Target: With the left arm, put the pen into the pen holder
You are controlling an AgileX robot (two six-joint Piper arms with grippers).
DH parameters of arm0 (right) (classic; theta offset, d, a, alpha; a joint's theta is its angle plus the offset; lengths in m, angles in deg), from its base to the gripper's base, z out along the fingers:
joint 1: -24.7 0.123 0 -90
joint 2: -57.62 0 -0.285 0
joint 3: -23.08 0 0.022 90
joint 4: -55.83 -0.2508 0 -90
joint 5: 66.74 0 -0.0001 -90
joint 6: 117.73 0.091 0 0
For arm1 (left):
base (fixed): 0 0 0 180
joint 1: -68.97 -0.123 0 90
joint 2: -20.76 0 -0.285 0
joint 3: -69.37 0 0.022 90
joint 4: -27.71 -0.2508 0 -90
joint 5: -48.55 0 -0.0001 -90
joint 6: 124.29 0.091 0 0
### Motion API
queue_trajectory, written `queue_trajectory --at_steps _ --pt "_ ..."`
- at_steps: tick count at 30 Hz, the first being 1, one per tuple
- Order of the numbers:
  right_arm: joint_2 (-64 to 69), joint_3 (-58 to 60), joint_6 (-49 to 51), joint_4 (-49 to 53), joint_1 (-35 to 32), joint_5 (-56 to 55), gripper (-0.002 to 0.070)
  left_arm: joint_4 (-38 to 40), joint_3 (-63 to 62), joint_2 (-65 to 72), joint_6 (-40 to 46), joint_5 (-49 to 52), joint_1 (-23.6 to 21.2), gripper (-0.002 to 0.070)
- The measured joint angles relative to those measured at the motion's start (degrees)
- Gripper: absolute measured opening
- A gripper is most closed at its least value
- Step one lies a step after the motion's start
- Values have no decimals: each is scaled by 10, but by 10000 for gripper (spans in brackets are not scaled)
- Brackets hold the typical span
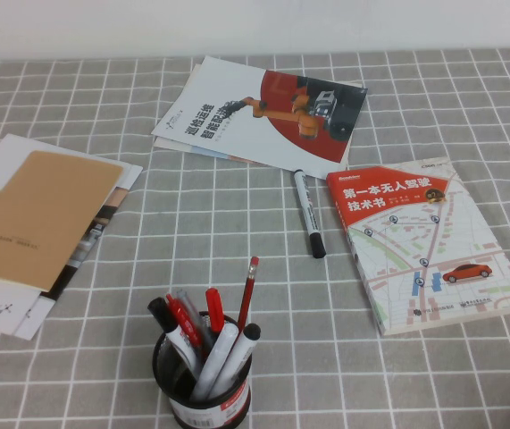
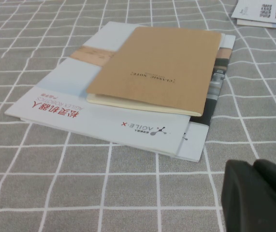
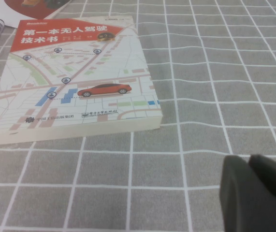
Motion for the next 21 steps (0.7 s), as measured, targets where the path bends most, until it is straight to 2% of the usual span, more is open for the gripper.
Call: queue_trajectory --at_steps 21 --pt "0 0 0 0 0 0 -15 6 0 0 -15 -15 0 0"
